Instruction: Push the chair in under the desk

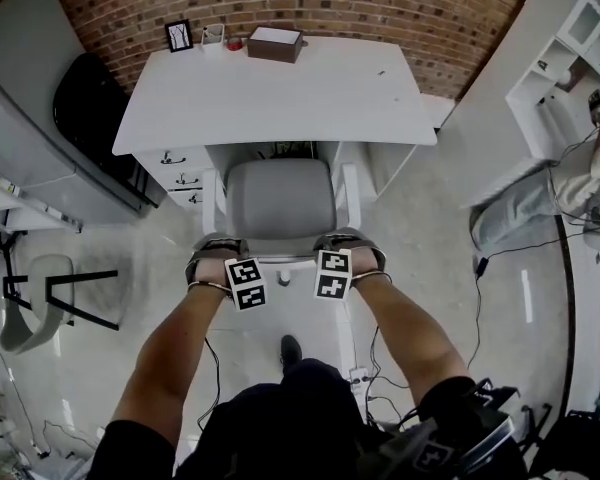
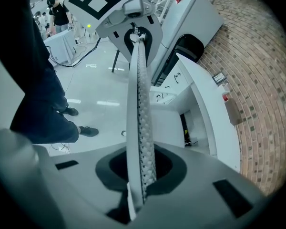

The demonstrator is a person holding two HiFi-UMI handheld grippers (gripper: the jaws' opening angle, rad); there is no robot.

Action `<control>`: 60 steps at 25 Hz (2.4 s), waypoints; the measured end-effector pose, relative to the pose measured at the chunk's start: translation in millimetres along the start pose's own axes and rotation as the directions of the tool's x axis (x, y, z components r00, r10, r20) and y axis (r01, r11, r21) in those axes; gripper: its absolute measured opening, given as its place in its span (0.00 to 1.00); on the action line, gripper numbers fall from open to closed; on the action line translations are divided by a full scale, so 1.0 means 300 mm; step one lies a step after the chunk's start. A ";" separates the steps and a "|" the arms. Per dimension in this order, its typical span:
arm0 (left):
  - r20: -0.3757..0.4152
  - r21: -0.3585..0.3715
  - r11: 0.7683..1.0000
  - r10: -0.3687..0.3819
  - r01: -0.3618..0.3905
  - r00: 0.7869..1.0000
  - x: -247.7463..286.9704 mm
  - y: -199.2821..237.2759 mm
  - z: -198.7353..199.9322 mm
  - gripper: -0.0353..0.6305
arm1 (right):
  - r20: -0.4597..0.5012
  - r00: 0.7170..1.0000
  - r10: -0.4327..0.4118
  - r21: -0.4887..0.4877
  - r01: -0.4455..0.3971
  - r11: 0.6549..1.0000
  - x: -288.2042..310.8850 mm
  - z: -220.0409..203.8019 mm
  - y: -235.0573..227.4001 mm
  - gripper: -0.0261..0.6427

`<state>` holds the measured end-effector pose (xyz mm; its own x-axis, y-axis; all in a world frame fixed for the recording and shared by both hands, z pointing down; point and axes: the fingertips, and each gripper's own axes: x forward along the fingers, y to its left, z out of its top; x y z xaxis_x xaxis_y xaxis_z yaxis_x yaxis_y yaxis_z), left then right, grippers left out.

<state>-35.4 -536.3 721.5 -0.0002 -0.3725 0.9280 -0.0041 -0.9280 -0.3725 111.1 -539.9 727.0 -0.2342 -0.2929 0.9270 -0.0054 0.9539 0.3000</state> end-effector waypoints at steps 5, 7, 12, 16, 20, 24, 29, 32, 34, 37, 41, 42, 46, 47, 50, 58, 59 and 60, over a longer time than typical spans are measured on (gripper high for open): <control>-0.011 0.000 1.000 0.006 -0.006 1.000 0.016 0.039 -0.017 0.15 | 0.006 1.000 -0.016 0.007 0.016 1.000 0.011 0.013 -0.035 0.09; -0.011 0.002 1.000 0.016 -0.016 1.000 0.023 0.053 -0.018 0.15 | 0.005 1.000 -0.016 0.008 0.016 1.000 0.018 0.012 -0.049 0.09; -0.012 0.004 1.000 0.027 -0.027 1.000 0.037 0.082 -0.016 0.15 | 0.005 1.000 -0.018 0.006 0.018 1.000 0.029 0.006 -0.079 0.09; -0.012 -0.002 0.999 0.038 -0.038 0.999 0.047 0.109 -0.004 0.15 | 0.003 1.000 -0.024 0.000 0.024 1.000 0.035 -0.006 -0.110 0.09; -0.009 -0.009 0.999 0.031 -0.031 0.999 0.053 0.122 0.007 0.15 | -0.004 1.000 -0.029 -0.015 0.029 0.999 0.041 -0.021 -0.134 0.09; -0.008 -0.010 0.999 0.041 -0.041 0.999 0.056 0.124 0.008 0.15 | -0.002 0.999 -0.046 -0.017 0.046 0.999 0.043 -0.022 -0.138 0.09; 0.033 -0.033 0.994 0.107 -0.106 0.994 0.048 0.140 0.014 0.17 | 0.027 0.996 -0.081 0.008 0.081 0.997 0.034 -0.019 -0.141 0.22; 0.070 -0.099 0.987 0.132 -0.124 0.989 0.033 0.143 0.016 0.22 | 0.060 0.992 -0.108 0.035 0.106 0.994 0.020 -0.009 -0.137 0.34; 0.093 -0.135 0.983 0.140 -0.127 0.986 0.008 0.146 0.012 0.25 | 0.083 0.987 -0.136 0.061 0.131 0.989 -0.011 0.005 -0.144 0.36; 0.141 -0.175 0.975 0.165 -0.139 0.976 -0.046 0.149 0.004 0.26 | 0.129 0.977 -0.169 0.132 0.152 0.980 -0.075 0.040 -0.156 0.36; 0.214 -0.255 0.954 0.215 -0.158 0.953 -0.122 0.134 -0.005 0.27 | 0.160 0.960 -0.229 0.222 0.191 0.956 -0.152 0.064 -0.147 0.33; 0.237 -0.282 0.946 0.232 -0.162 0.944 -0.146 0.131 -0.008 0.27 | 0.167 0.954 -0.249 0.251 0.203 0.947 -0.172 0.070 -0.144 0.33; 0.337 -0.412 0.905 0.259 -0.106 0.905 -0.244 0.091 -0.028 0.27 | 0.206 0.932 -0.297 0.368 0.208 0.906 -0.259 0.104 -0.112 0.30; 0.362 -0.452 0.889 0.258 -0.073 0.896 -0.266 0.069 -0.036 0.27 | 0.214 0.927 -0.307 0.396 0.205 0.895 -0.279 0.114 -0.094 0.29; 0.416 -0.556 0.831 0.283 -0.004 0.864 -0.330 0.011 -0.072 0.26 | 0.224 0.907 -0.356 0.479 0.215 0.851 -0.340 0.139 -0.049 0.25; 0.518 -0.741 0.663 0.469 0.101 0.716 -0.589 -0.050 -0.196 0.16 | 0.258 0.828 -0.499 0.763 0.142 0.630 -0.534 0.195 0.056 0.09; 0.518 -0.771 0.627 0.515 0.112 0.683 -0.639 -0.051 -0.208 0.12 | 0.259 0.820 -0.510 0.796 0.118 0.594 -0.553 0.195 0.073 0.09; 0.522 -0.792 0.595 0.550 0.133 0.652 -0.687 -0.056 -0.218 0.12 | 0.262 0.811 -0.524 0.824 0.095 0.558 -0.572 0.198 0.088 0.08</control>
<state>-100.6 -443.7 536.7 0.5200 -0.7551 0.3992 -0.7948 -0.5990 -0.0976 93.5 -460.5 562.4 -0.4415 -0.7199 0.5356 -0.8264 0.5588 0.0699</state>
